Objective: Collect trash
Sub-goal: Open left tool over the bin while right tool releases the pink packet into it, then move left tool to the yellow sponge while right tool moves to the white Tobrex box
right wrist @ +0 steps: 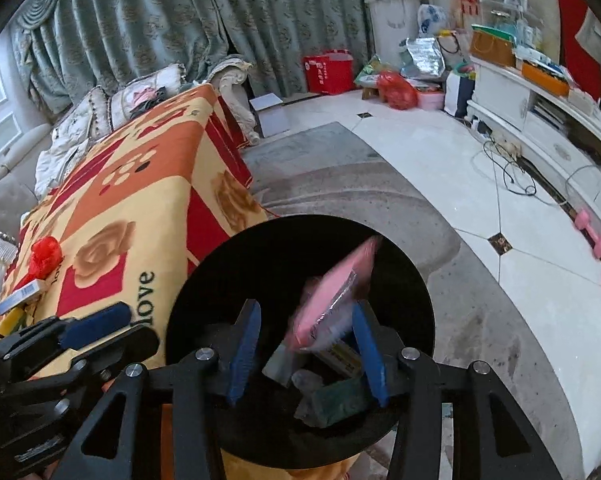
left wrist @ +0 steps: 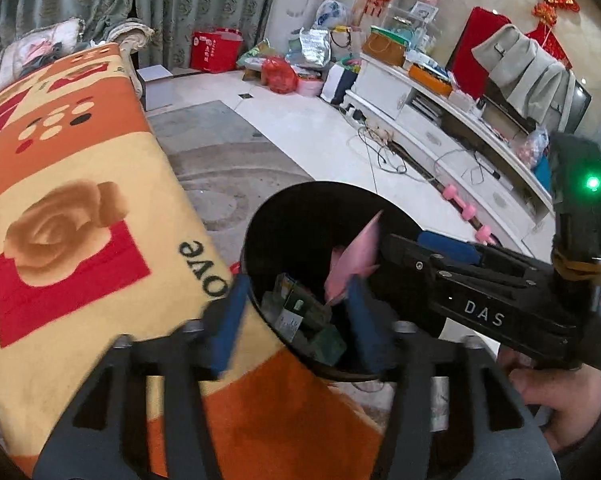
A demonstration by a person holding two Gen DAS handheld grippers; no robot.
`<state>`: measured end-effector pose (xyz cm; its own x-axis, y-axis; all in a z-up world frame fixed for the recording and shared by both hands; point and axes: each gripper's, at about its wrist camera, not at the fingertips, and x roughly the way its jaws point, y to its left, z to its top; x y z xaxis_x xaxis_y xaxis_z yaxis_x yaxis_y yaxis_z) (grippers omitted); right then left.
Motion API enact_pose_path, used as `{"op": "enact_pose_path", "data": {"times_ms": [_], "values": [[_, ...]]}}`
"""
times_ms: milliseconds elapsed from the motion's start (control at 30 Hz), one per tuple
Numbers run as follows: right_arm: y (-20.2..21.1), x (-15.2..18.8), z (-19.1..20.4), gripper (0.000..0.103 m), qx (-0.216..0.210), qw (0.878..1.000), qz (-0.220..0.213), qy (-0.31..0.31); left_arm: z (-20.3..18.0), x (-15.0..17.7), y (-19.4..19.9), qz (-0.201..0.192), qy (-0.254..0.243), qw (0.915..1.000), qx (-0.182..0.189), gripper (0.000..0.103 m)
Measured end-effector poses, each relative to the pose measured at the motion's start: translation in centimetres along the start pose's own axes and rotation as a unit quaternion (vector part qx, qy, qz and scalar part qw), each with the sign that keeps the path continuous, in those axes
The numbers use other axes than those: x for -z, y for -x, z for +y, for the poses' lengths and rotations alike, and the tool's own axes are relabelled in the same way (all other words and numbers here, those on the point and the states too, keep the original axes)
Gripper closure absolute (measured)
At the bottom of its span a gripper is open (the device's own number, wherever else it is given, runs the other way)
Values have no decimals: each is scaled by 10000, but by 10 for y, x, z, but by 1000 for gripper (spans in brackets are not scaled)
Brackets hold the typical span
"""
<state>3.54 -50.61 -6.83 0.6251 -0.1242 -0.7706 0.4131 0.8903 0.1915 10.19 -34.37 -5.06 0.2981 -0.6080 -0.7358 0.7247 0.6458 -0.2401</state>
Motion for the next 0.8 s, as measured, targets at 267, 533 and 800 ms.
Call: {"op": "enact_pose_path", "data": {"times_ms": [267,533,800], "values": [[6,5,11,57,-71,10000,-24,-41,35,13,33,-111,387,9985,-376,45],[25,12,71,57,-436,9985,-63,331,76,52,104,-447,664,9925,-919,45],[36,32,152,56,-1010,9906,13,927,126,114,168,-590,949,9822,-1510,44]]}}
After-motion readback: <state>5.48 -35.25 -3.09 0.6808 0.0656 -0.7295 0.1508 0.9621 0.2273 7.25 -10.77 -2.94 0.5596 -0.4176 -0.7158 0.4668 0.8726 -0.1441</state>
